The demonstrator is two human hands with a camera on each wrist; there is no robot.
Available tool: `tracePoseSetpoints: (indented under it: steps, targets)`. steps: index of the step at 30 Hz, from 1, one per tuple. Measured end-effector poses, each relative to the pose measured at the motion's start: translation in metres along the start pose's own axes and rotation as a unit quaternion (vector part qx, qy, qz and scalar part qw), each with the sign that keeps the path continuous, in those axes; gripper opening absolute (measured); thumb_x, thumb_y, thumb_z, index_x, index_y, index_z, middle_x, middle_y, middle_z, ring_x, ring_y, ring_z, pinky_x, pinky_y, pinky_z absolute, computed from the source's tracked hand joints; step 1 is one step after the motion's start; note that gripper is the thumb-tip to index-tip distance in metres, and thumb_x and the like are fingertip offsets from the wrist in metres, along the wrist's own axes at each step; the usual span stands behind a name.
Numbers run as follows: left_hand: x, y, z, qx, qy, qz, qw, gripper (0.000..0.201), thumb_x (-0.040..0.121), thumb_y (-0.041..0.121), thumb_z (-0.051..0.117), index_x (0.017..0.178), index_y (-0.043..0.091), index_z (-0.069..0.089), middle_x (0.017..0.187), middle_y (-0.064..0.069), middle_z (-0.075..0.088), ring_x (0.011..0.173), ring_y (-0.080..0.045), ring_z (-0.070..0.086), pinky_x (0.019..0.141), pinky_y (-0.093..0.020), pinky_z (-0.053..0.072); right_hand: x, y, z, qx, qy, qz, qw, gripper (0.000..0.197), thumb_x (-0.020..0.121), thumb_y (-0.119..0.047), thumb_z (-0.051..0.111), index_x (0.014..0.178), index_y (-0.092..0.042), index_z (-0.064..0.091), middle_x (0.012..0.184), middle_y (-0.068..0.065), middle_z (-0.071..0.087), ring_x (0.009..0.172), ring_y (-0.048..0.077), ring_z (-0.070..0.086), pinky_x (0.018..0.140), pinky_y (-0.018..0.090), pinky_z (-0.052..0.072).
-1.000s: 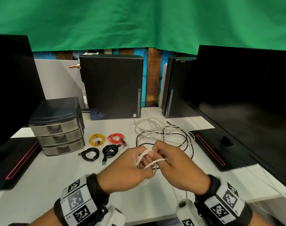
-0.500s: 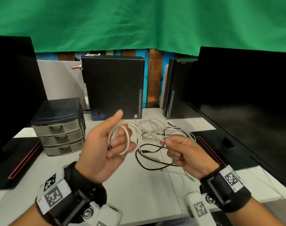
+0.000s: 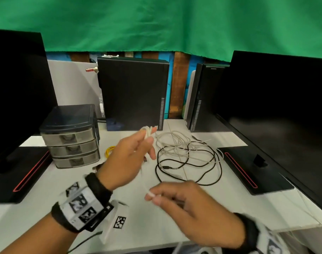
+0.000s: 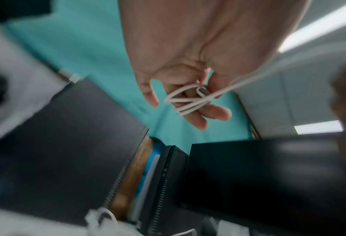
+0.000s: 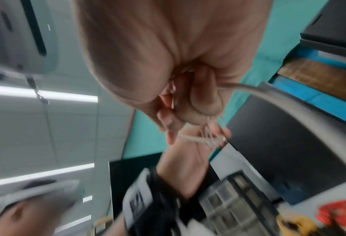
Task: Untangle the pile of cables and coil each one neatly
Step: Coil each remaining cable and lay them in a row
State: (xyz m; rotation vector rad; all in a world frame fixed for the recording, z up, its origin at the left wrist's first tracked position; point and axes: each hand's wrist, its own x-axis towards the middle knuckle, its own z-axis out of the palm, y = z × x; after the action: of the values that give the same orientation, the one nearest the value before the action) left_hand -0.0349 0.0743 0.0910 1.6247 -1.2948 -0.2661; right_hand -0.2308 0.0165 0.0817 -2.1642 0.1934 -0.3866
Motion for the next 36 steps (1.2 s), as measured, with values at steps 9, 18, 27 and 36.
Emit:
tracePoseSetpoints:
  steps: [9, 18, 27, 36]
  targets:
    - [-0.026, 0.029, 0.020, -0.152, -0.256, 0.012, 0.954, 0.050, 0.106, 0.041, 0.037, 0.124, 0.002, 0.064, 0.055, 0.013, 0.050, 0.068, 0.004, 0.056, 0.083, -0.011, 0.041, 0.012, 0.022, -0.069, 0.037, 0.268, -0.024, 0.962, 0.013, 0.088, -0.022, 0.065, 0.088, -0.017, 0.077, 0.074, -0.002, 0.073, 0.066, 0.006, 0.062, 0.066, 0.016, 0.049]
    - [-0.010, 0.033, 0.000, -0.287, -0.063, 0.010, 0.956, 0.032, 0.101, 0.034, 0.046, 0.120, 0.016, 0.063, 0.073, 0.004, 0.060, 0.089, -0.011, 0.064, 0.109, -0.038, 0.039, 0.013, 0.043, -0.006, 0.014, 0.000, 0.068, 0.998, 0.026, 0.103, -0.026, 0.054, 0.106, -0.013, 0.076, 0.055, -0.023, 0.052, 0.057, -0.001, 0.044, 0.065, 0.021, 0.042]
    - [-0.013, 0.000, 0.013, 0.021, -0.116, 0.088, 0.989, 0.065, 0.099, 0.061, 0.026, 0.097, 0.011, 0.068, 0.067, 0.013, 0.058, 0.074, -0.014, 0.057, 0.089, -0.047, 0.047, -0.006, -0.014, -0.043, 0.002, 0.076, -0.076, 0.994, 0.023, 0.103, -0.022, 0.051, 0.097, -0.028, 0.072, 0.065, -0.015, 0.054, 0.058, 0.007, 0.044, 0.059, 0.018, 0.039]
    - [-0.022, 0.038, 0.009, -0.309, -0.145, 0.019, 0.940, 0.042, 0.099, 0.036, 0.043, 0.117, 0.011, 0.071, 0.057, 0.005, 0.043, 0.064, -0.011, 0.053, 0.083, -0.019, 0.043, 0.018, 0.042, -0.030, 0.088, 0.226, 0.015, 0.970, 0.021, 0.099, -0.014, 0.058, 0.092, -0.019, 0.077, 0.061, -0.002, 0.058, 0.052, 0.006, 0.046, 0.053, 0.017, 0.039]
